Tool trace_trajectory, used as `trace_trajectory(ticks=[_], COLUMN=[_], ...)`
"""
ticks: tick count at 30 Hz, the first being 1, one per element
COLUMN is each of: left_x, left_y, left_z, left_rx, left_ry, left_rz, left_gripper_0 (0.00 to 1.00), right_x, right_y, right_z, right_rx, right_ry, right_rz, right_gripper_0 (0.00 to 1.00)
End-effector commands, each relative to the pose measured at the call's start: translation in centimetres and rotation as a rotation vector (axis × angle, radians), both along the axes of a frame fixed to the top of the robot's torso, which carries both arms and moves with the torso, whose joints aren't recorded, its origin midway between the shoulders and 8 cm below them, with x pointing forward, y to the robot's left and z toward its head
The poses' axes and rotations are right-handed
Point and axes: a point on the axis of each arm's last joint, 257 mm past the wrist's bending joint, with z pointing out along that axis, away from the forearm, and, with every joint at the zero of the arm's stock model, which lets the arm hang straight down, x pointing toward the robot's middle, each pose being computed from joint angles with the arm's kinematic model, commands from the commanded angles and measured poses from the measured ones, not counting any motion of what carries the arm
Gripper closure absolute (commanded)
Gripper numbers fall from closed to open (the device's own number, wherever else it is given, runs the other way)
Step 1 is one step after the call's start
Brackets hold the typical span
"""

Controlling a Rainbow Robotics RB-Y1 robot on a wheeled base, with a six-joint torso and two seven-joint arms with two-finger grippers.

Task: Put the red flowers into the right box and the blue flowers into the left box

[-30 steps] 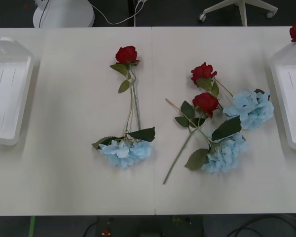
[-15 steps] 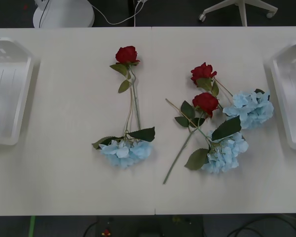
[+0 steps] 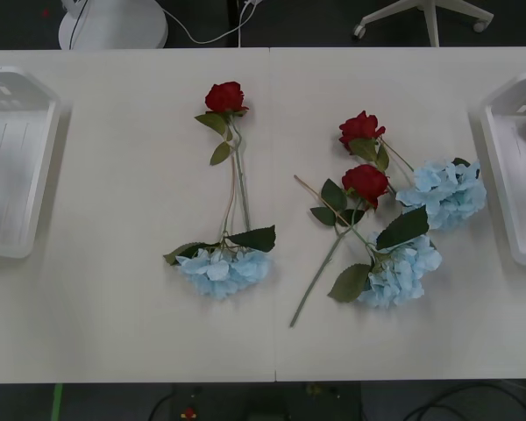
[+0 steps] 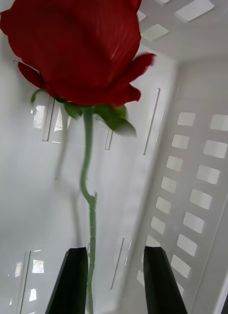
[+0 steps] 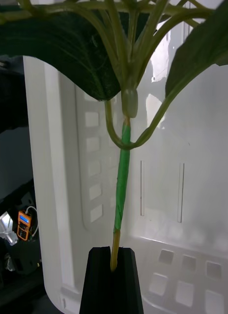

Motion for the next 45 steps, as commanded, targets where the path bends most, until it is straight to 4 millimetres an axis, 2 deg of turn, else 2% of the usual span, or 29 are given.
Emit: trace_trajectory(ticks=[1, 4, 7, 8, 9, 10, 11, 12, 14, 18, 19, 21, 22, 24, 28, 31, 34, 38, 41, 42, 45], left_x=[1.4, 1.5, 1.6, 1.6, 1.7, 1.8, 2.0, 2.3, 3.0, 4.0, 4.0, 4.3, 4.3, 4.7, 4.9, 4.6, 4.4, 5.0, 5.4, 6.3, 7.3], left_y=[-0.8, -1.5, -1.8, -1.8, -2.0, -2.0, -2.2, -2.6, -3.6, -7.3, -7.9, -9.8, -10.2, -12.0, -14.9, -16.8, -18.6, -21.7, -22.8, -24.3, -26.4], left_z=[-0.6, -1.4, -1.7, -1.7, -1.8, -1.8, -1.7, -1.4, -0.6, 1.6, 1.7, 2.9, 3.0, 4.1, 5.6, 6.3, 6.2, 7.3, 7.5, 7.6, 7.3], left_rx=[0.1, 0.098, 0.091, 0.092, 0.089, 0.086, 0.08, 0.073, 0.065, -0.019, -0.042, -0.118, -0.138, -0.186, -0.223, -0.241, -0.275, -0.233, -0.203, -0.141, -0.089], left_ry=[0.038, 0.048, 0.046, 0.047, 0.043, 0.041, 0.034, 0.023, 0.002, -0.046, -0.053, -0.09, -0.096, -0.126, -0.144, -0.137, -0.12, -0.115, -0.131, -0.179, -0.258], left_rz=[-0.077, -0.079, -0.081, -0.081, -0.085, -0.088, -0.094, -0.103, -0.132, -0.192, -0.199, -0.23, -0.238, -0.279, -0.349, -0.397, -0.444, -0.524, -0.55, -0.593, -0.647], left_gripper_0=[1.0, 1.0, 1.0, 0.89, 0.56, 0.44, 0.27, 0.16, 0.11, 0.09, 0.09, 0.09, 0.09, 0.09, 0.09, 0.09, 0.09, 0.09, 0.09, 0.09, 0.09], right_x=[1.5, 1.8, 2.0, 2.3, 2.5, 2.5, 2.6, 2.6, 2.5, 1.8, 1.6, 1.3, 1.2, 1.3, 1.7, 2.6, 3.5, 4.2, 4.4, 4.6, 4.7], right_y=[0.7, 1.5, 3.7, 5.1, 6.6, 7.3, 8.8, 10.3, 12.7, 18.7, 19.6, 22.9, 23.6, 27.6, 32.7, 35.4, 37.6, 40.2, 40.5, 40.4, 40.0], right_z=[1.9, 2.5, 3.2, 3.7, 4.0, 4.2, 4.7, 4.9, 5.3, 5.9, 5.9, 6.3, 6.4, 6.6, 6.7, 6.6, 6.6, 6.0, 5.7, 5.5, 4.8], right_rx=[0.021, 0.076, 0.18, 0.226, 0.271, 0.297, 0.35, 0.397, 0.472, 0.666, 0.697, 0.831, 0.866, 1.046, 1.275, 1.397, 1.474, 1.52, 1.52, 1.516, 1.496], right_ry=[-0.05, -0.06, -0.061, -0.059, -0.055, -0.054, -0.052, -0.043, -0.032, -0.004, 0.004, 0.019, 0.023, 0.041, 0.071, 0.069, 0.06, 0.051, 0.038, 0.019, -0.015], right_rz=[0.031, 0.043, 0.046, 0.052, 0.059, 0.053, 0.037, 0.021, -0.022, -0.152, -0.174, -0.252, -0.269, -0.36, -0.554, -0.684, -0.792, -0.956, -1.03, -1.1, -1.179], right_gripper_0=[0.24, 0.22, 0.21, 0.21, 0.21, 0.21, 0.21, 0.21, 0.21, 0.21, 0.21, 0.19, 0.19, 0.18, 0.1, 0.06, 0.05, 0.04, 0.04, 0.05, 0.05])
